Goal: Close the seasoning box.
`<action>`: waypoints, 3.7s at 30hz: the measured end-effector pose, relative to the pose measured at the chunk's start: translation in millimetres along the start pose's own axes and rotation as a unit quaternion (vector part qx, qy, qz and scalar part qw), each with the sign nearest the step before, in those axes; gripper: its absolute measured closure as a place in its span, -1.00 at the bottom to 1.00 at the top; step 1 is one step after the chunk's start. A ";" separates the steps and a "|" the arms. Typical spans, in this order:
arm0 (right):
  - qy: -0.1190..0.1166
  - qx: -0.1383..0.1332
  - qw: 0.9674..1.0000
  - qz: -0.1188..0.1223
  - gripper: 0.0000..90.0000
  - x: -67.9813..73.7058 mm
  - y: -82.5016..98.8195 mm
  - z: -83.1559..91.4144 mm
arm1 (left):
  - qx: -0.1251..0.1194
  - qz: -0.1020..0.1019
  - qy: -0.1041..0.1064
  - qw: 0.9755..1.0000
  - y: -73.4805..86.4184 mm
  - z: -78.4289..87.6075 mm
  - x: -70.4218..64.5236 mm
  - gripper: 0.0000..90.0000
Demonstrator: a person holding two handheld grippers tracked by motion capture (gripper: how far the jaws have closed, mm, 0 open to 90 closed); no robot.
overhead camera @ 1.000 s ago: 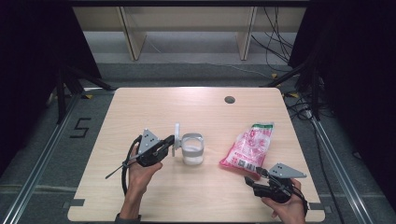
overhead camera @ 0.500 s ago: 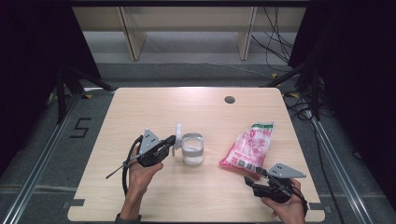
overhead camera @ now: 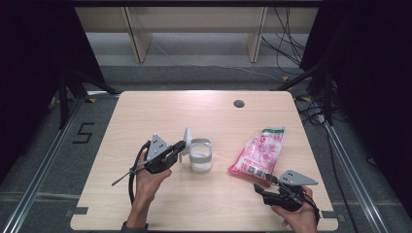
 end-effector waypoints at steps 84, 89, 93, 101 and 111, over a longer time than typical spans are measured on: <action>-0.060 0.033 0.997 0.028 -0.27 17.0 17.6 -1.1 | 0.001 0.043 0.074 0.996 64.9 36.5 -99.8 -0.39; -0.058 0.040 0.997 0.029 -0.27 18.8 19.7 0.7 | 0.017 0.035 0.060 0.997 71.7 41.6 -102.2 -0.42; -0.068 0.041 0.996 0.027 -0.27 19.3 20.7 2.0 | 0.015 0.043 0.065 0.997 75.0 42.5 -105.6 -0.43; -0.079 0.041 0.996 0.024 -0.28 23.1 25.2 4.5 | 0.017 0.049 0.065 0.997 77.5 45.0 -110.4 -0.47; -0.086 0.053 0.995 0.019 -0.28 27.1 28.3 7.8 | 0.013 0.048 0.060 0.997 76.1 51.3 -107.0 -0.47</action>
Point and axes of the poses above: each handheld gripper's, and its own axes: z roughly backward along the jaws, y roughly out of its underside, x roughly to its left, the point moved 4 cm from there along -z, roughly forward along the jaws, and after that the axes turned 8 degrees about -x, right-handed, at the moved point
